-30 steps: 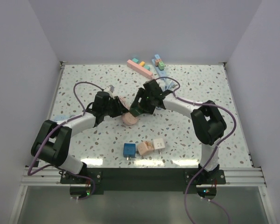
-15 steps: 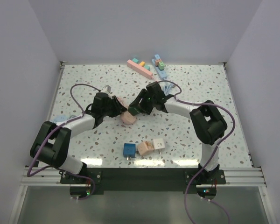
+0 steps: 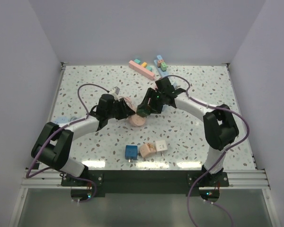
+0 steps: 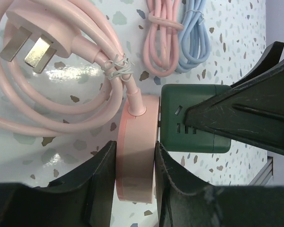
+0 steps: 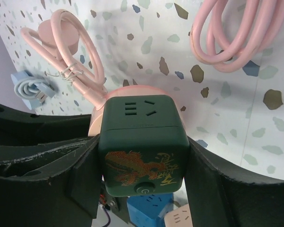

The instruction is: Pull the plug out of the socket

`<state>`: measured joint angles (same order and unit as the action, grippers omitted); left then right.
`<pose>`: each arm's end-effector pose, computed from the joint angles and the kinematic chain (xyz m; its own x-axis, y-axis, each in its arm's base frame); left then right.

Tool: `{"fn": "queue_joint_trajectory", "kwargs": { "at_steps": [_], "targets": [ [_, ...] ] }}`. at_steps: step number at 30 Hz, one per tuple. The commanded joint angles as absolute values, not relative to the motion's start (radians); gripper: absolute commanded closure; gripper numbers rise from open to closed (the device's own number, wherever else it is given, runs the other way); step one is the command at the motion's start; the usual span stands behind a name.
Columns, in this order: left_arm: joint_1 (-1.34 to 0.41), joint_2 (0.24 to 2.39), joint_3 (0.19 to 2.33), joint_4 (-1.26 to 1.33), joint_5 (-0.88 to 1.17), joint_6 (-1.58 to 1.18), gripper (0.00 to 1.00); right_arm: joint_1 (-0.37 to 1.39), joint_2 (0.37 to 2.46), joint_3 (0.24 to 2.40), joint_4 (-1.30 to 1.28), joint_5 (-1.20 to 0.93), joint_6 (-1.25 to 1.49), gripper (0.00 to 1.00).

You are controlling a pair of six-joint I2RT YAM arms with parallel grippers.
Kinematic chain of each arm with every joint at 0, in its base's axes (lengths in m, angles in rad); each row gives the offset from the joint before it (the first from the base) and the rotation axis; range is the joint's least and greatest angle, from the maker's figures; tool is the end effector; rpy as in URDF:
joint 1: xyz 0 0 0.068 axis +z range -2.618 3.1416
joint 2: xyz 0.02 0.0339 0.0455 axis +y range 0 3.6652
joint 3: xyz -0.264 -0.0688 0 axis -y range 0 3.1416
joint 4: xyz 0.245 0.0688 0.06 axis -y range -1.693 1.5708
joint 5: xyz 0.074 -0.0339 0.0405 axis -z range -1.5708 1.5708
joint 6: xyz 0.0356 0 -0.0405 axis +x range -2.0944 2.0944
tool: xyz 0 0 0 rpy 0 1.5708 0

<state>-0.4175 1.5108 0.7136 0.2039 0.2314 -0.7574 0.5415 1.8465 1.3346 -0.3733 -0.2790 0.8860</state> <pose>0.2786 -0.1325 0.1829 -0.7619 -0.3936 -0.5143 0.0619 0.7462 -0.6628 0.3406 0.2163 0.2161 -0.9191 0.3161 -0.2354 0.1058 0.7732 0.6252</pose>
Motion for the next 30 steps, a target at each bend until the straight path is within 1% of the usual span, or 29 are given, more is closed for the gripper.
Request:
{"fn": "queue_joint_trajectory", "kwargs": {
  "at_steps": [1,6,9,10,14,18,21,24,26,28,30],
  "targets": [
    [-0.371,1.543,0.730,0.077,0.020,-0.669,1.00,0.500,1.680,1.355,-0.493,-0.284,0.778,1.00],
    [-0.371,1.555,0.765,0.069,0.020,-0.678,1.00,0.502,1.623,1.272,-0.399,-0.301,0.828,1.00],
    [-0.371,1.560,0.773,0.074,0.023,-0.689,1.00,0.523,1.621,1.262,-0.357,-0.336,0.830,1.00],
    [-0.371,1.563,0.775,0.072,0.021,-0.689,1.00,0.543,1.624,1.269,-0.383,-0.327,0.822,1.00],
    [-0.373,1.552,0.770,0.116,0.047,-0.695,1.00,0.590,1.661,1.267,-0.351,-0.330,0.804,1.00],
    [-0.374,1.558,0.782,0.155,0.104,-0.683,1.00,0.598,1.732,1.302,-0.314,-0.354,0.793,1.00],
    [-0.376,1.566,0.793,0.121,0.071,-0.680,1.00,0.589,1.720,1.356,-0.376,-0.356,0.752,1.00],
    [-0.376,1.563,0.793,0.081,0.029,-0.669,1.00,0.548,1.640,1.388,-0.464,-0.394,0.685,1.00],
    [-0.374,1.549,0.779,0.061,0.011,-0.667,1.00,0.540,1.556,1.413,-0.581,-0.367,0.602,1.00],
    [-0.374,1.530,0.766,0.075,0.003,-0.670,1.00,0.540,1.485,1.396,-0.597,-0.377,0.594,1.00],
    [-0.374,1.528,0.768,0.080,0.008,-0.678,1.00,0.540,1.468,1.365,-0.597,-0.400,0.609,1.00]
  ]
}}
